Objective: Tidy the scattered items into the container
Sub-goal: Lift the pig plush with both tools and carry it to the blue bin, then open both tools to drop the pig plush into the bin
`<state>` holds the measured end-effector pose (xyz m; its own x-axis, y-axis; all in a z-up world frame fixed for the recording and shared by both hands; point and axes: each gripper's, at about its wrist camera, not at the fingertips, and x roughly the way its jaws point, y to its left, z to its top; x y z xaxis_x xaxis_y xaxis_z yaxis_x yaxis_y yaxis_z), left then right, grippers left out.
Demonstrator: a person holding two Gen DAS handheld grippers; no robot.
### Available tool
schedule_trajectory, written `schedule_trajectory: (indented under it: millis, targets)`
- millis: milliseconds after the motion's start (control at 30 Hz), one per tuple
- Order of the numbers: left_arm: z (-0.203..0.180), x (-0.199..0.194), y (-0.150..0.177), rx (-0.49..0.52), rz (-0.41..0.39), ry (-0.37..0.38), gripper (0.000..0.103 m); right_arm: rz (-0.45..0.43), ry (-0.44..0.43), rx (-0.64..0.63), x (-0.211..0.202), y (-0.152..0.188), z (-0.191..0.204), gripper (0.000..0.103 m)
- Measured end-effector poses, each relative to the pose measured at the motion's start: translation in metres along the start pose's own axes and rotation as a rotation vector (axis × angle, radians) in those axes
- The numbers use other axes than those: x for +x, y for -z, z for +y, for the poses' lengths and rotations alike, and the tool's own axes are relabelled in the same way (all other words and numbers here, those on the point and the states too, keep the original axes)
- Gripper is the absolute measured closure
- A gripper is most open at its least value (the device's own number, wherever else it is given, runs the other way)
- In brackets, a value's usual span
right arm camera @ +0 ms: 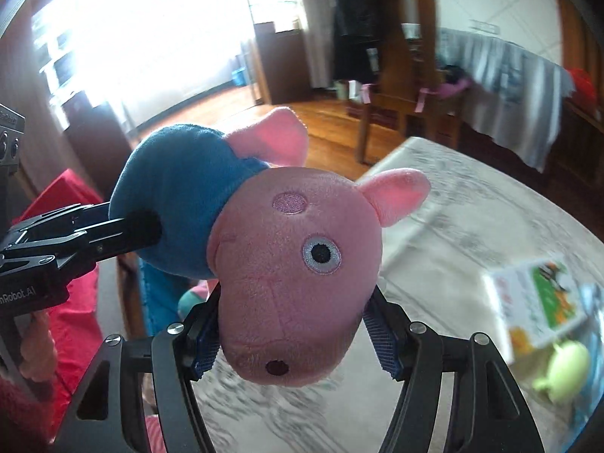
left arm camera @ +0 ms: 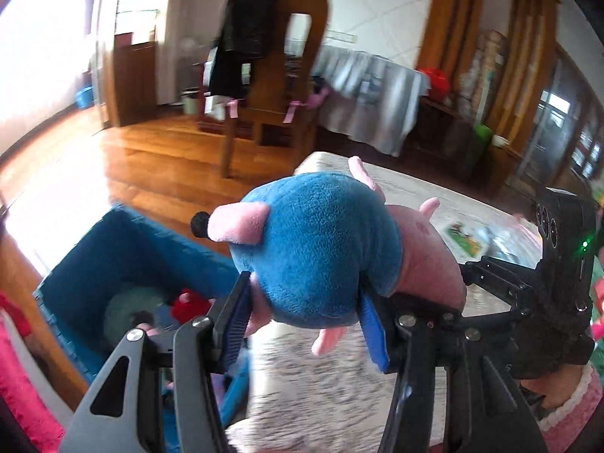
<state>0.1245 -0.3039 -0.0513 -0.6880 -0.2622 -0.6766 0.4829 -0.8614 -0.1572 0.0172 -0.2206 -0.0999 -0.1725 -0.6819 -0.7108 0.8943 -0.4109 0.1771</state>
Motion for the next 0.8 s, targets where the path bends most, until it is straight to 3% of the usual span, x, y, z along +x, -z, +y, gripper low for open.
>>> schedule_trajectory:
  millis: [267, 400, 600, 667, 733, 800]
  targets:
    - [0.105, -0.003, 0.007, -0.115, -0.007, -0.157, 0.050, 0.088, -0.136, -0.106, 0.096, -0.046, 0.072, 0.036]
    - [0.145, 0.000, 0.010, -0.153, 0.010, -0.198, 0.050, 0.116, -0.141, -0.139, 0.132, -0.057, 0.089, 0.036]
    - [0.170, 0.012, 0.010, -0.157, 0.017, -0.246, 0.051, 0.117, -0.094, -0.177, 0.158, -0.074, 0.100, 0.032]
    - [0.175, 0.014, 0.010, -0.173, 0.023, -0.258, 0.046, 0.108, -0.070, -0.184, 0.157, -0.079, 0.103, 0.028]
    - [0.180, 0.014, 0.010, -0.203, 0.031, -0.273, 0.027, 0.095, -0.035, -0.193, 0.147, -0.079, 0.108, 0.013]
    - [0.185, 0.015, 0.010, -0.227, 0.037, -0.282, 0.024, 0.081, -0.007, -0.196, 0.136, -0.078, 0.113, 0.007]
